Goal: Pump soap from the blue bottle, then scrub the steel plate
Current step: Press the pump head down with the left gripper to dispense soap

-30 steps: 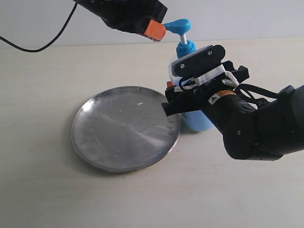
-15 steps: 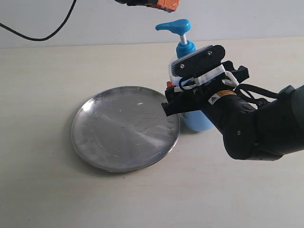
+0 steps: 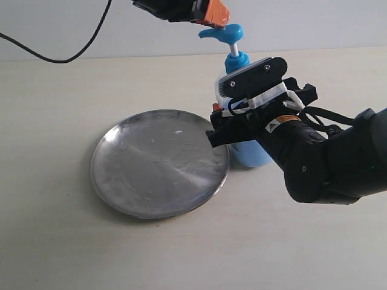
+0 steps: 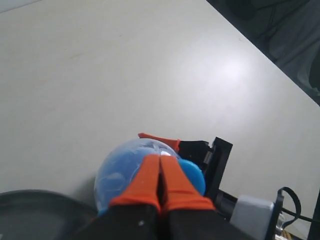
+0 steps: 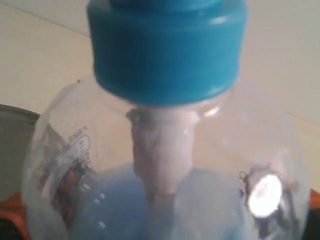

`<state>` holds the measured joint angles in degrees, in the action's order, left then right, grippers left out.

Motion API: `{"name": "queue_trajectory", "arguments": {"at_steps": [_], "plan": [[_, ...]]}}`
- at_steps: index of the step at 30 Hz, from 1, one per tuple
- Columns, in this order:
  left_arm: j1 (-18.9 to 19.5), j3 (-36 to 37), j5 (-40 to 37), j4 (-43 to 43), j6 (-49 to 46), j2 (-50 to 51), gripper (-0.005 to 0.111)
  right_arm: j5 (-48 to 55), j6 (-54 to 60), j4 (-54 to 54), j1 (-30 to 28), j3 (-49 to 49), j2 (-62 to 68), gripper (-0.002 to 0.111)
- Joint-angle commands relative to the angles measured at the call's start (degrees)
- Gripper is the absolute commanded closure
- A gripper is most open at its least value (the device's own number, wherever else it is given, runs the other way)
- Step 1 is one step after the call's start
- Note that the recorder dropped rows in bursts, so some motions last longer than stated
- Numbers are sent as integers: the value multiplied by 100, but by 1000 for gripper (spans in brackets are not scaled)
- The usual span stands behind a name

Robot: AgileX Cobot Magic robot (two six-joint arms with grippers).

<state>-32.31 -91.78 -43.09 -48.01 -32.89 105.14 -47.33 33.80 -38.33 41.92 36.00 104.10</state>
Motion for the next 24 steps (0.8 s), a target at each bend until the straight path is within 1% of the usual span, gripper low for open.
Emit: {"name": "queue_trajectory", "arguments": {"at_steps": [1, 3, 8, 17, 24], "plan": [[-44, -17, -6, -301, -192, 50, 107, -198, 71, 109, 10, 37, -15, 108], [-44, -17, -6, -441, -287, 50, 107, -198, 71, 109, 10, 37, -15, 108], [-44, -17, -95, -430, -319, 91, 107, -198, 71, 109, 10, 37, -15, 108], [-44, -17, -198, -55, -333, 158, 107, -198, 71, 96, 10, 37, -15, 108], [-44, -17, -353, -42, -333, 158, 107, -198, 71, 96, 10, 37, -15, 108]]}}
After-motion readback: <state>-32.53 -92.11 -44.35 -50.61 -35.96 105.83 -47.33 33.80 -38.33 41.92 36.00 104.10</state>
